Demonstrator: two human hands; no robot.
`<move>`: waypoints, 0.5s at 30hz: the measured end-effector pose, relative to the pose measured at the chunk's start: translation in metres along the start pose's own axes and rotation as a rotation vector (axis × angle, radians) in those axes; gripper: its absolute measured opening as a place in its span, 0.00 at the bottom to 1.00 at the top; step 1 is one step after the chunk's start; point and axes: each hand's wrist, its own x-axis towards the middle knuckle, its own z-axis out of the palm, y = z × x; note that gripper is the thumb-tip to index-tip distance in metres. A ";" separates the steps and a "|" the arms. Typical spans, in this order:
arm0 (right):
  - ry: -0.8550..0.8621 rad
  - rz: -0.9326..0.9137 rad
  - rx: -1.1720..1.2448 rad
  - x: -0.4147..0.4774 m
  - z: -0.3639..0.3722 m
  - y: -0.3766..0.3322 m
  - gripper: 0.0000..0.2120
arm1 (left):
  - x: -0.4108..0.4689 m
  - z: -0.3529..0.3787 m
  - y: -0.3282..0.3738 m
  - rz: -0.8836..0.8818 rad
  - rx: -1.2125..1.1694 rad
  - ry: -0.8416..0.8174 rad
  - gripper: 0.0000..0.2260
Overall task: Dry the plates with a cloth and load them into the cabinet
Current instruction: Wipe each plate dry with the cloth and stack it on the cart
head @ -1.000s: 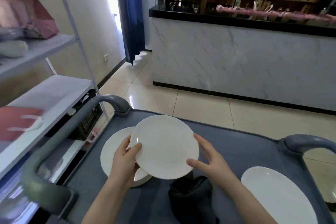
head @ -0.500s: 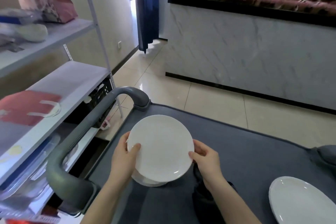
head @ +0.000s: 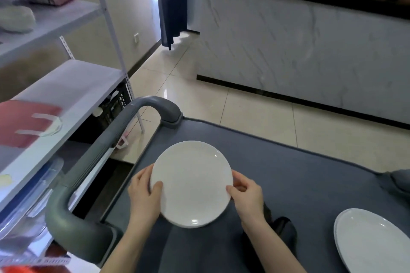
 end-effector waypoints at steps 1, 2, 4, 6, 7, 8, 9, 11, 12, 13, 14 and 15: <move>-0.004 -0.013 -0.013 0.000 0.001 0.000 0.21 | 0.000 0.000 -0.002 -0.007 -0.002 0.004 0.20; -0.007 -0.027 -0.023 0.000 0.002 -0.001 0.21 | 0.000 0.000 -0.003 -0.007 0.000 0.010 0.19; -0.005 -0.042 -0.042 -0.001 0.001 -0.002 0.21 | -0.003 0.000 -0.004 0.001 0.003 0.018 0.19; -0.006 -0.052 -0.067 -0.002 0.000 -0.002 0.21 | -0.004 0.001 -0.005 0.001 0.020 0.017 0.21; -0.011 -0.055 -0.075 -0.002 -0.001 -0.002 0.21 | -0.004 0.003 -0.006 -0.004 0.035 0.015 0.22; -0.023 -0.057 -0.078 -0.001 -0.002 -0.001 0.20 | -0.004 0.003 -0.007 -0.022 0.056 0.011 0.23; -0.040 -0.054 -0.078 -0.001 -0.003 0.001 0.19 | -0.004 0.004 -0.006 -0.035 0.078 0.013 0.24; -0.066 -0.042 -0.066 -0.001 -0.008 0.002 0.16 | -0.005 0.005 -0.001 -0.026 0.135 0.055 0.26; -0.063 -0.041 -0.058 -0.001 -0.013 0.003 0.14 | -0.007 0.006 0.004 -0.002 0.169 0.094 0.27; -0.047 -0.047 -0.050 0.000 -0.020 0.004 0.14 | -0.009 0.009 0.011 0.042 0.204 0.135 0.27; -0.025 -0.060 -0.045 0.000 -0.028 0.005 0.14 | -0.013 0.014 0.018 0.110 0.239 0.166 0.27; 0.001 -0.076 -0.048 0.001 -0.038 0.007 0.13 | -0.018 0.021 0.026 0.198 0.269 0.172 0.26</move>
